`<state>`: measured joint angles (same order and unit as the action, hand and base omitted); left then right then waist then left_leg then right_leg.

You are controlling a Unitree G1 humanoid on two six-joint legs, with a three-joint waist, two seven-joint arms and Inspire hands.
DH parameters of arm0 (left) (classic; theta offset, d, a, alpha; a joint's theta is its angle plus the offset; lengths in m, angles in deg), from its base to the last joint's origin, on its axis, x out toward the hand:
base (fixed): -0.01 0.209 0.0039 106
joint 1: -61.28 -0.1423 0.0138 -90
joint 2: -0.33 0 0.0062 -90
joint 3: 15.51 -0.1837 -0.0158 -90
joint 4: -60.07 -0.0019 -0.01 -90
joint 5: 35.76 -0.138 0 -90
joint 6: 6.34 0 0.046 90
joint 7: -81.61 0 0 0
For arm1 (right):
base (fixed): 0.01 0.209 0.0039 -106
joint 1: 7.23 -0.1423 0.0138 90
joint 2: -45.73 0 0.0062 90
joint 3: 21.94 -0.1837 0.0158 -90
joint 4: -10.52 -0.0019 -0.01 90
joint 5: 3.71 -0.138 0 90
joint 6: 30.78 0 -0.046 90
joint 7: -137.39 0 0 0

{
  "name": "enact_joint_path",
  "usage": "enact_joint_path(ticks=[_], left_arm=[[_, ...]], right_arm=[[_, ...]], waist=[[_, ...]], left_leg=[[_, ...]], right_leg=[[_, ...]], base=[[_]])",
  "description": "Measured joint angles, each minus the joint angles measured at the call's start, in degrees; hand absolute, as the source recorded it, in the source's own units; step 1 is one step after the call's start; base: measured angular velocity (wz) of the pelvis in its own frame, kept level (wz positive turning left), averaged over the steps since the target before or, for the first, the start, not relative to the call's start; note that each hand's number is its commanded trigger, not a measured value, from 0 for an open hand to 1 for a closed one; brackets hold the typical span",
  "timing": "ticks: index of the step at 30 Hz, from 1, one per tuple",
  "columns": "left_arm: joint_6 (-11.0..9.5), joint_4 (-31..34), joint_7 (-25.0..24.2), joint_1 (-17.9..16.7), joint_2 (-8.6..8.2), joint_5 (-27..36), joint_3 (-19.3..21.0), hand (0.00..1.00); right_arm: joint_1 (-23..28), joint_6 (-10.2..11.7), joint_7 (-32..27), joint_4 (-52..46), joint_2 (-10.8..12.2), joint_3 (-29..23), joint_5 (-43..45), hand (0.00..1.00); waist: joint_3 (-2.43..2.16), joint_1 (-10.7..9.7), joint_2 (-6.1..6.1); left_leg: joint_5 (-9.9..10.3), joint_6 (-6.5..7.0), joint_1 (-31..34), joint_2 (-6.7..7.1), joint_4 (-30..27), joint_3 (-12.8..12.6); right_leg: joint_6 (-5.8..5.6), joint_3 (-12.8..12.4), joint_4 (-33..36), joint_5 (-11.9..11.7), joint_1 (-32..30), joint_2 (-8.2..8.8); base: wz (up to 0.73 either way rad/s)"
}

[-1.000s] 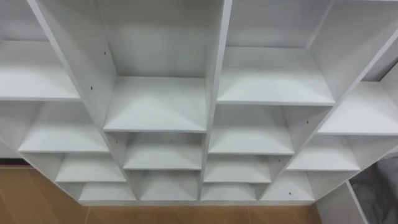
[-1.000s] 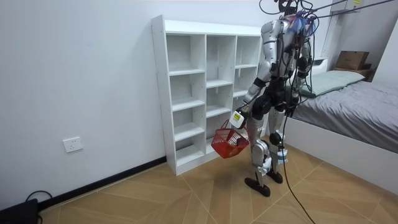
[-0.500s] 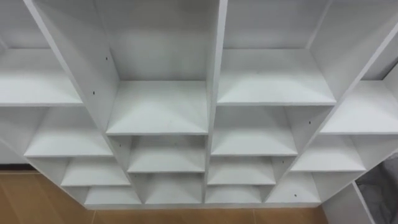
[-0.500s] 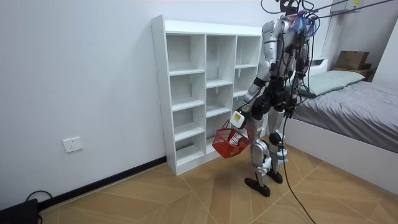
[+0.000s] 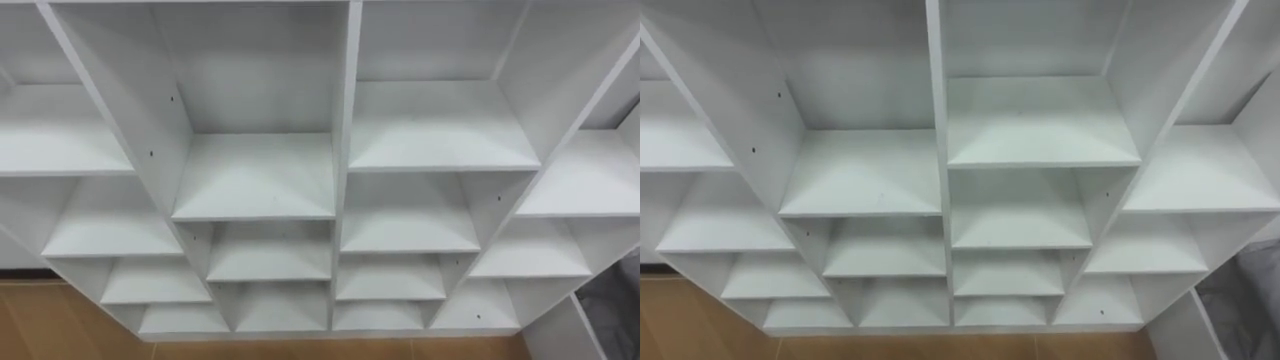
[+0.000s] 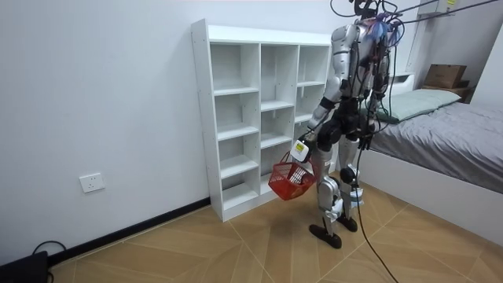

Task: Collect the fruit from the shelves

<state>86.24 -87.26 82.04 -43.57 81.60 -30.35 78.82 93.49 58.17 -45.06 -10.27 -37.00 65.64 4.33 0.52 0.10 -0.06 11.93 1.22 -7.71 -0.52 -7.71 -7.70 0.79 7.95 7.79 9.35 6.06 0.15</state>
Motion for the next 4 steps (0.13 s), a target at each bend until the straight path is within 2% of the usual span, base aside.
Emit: enact_joint_path(ticks=[4], left_arm=[[-0.01,0.00,-0.10,0.03,0.00,0.00,0.02,1.00]], right_arm=[[-0.09,-0.34,-0.01,-0.01,0.13,0.01,1.74,0.00]], waist=[[-0.05,0.03,-0.01]], left_leg=[[0.00,0.00,-0.10,0.02,0.00,0.00]], right_leg=[[-0.02,0.05,0.04,0.02,-0.01,0.03]], base=[[0.00]])
